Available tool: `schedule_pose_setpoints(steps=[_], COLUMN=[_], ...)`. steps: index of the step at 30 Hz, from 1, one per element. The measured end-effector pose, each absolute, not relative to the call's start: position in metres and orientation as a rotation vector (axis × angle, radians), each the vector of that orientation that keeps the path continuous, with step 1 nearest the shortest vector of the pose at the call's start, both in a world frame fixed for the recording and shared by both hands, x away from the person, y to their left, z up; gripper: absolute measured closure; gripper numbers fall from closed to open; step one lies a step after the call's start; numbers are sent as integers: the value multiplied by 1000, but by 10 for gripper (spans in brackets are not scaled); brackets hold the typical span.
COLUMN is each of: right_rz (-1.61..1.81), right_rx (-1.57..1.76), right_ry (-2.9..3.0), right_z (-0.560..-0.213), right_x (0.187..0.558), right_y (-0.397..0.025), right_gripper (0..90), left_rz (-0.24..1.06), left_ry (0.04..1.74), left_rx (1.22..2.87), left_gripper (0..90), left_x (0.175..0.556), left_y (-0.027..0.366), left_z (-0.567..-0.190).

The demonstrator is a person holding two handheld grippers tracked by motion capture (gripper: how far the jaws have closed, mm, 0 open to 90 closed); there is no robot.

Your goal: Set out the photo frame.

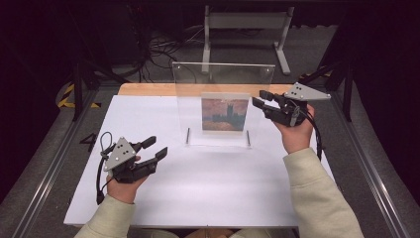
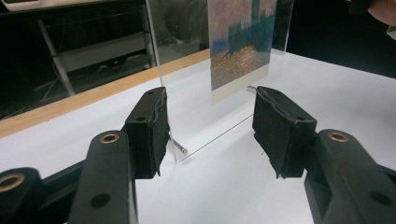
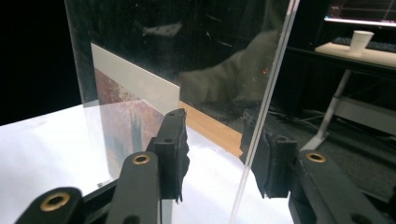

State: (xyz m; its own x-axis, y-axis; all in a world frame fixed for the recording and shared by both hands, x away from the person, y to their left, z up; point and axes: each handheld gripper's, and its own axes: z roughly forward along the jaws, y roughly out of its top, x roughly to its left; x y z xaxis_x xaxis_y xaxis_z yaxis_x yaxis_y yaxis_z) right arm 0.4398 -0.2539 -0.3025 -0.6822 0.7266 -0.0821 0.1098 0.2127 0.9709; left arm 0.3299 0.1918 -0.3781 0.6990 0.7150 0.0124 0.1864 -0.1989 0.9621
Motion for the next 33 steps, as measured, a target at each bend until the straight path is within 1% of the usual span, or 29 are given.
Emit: schedule_pose_setpoints(steps=[5, 9, 15, 16, 17, 24, 28, 30, 33], right_rz=[1459, 1444, 1435, 1435, 1432, 1446, 1448, 1448, 1439], right_rx=[795, 823, 826, 826, 826, 849, 886, 894, 928], right_ry=[1959, 1946, 1934, 1934, 1940, 1966, 1978, 1981, 1991], right_z=[-305, -308, -305, -305, -305, -312, -327, -330, -344], right_x=[451, 451, 433, 433, 429, 395, 375, 372, 361], right_y=[-252, -252, -259, -259, -261, -288, -308, -311, -322], right_gripper=[545, 418, 249, 249, 223, 158, 123, 118, 99], left_rz=[558, 553, 538, 538, 537, 506, 493, 491, 484], left_ry=[743, 751, 765, 765, 766, 790, 792, 797, 801], left_rx=[1747, 1757, 1769, 1769, 1769, 1776, 1777, 1786, 1791], left_gripper=[457, 450, 436, 433, 433, 397, 365, 360, 346], left_x=[331, 332, 332, 332, 332, 330, 329, 328, 327], left_y=[197, 200, 205, 205, 206, 215, 218, 220, 224], left_z=[-382, -385, -387, -387, -388, -393, -396, -398, -403])
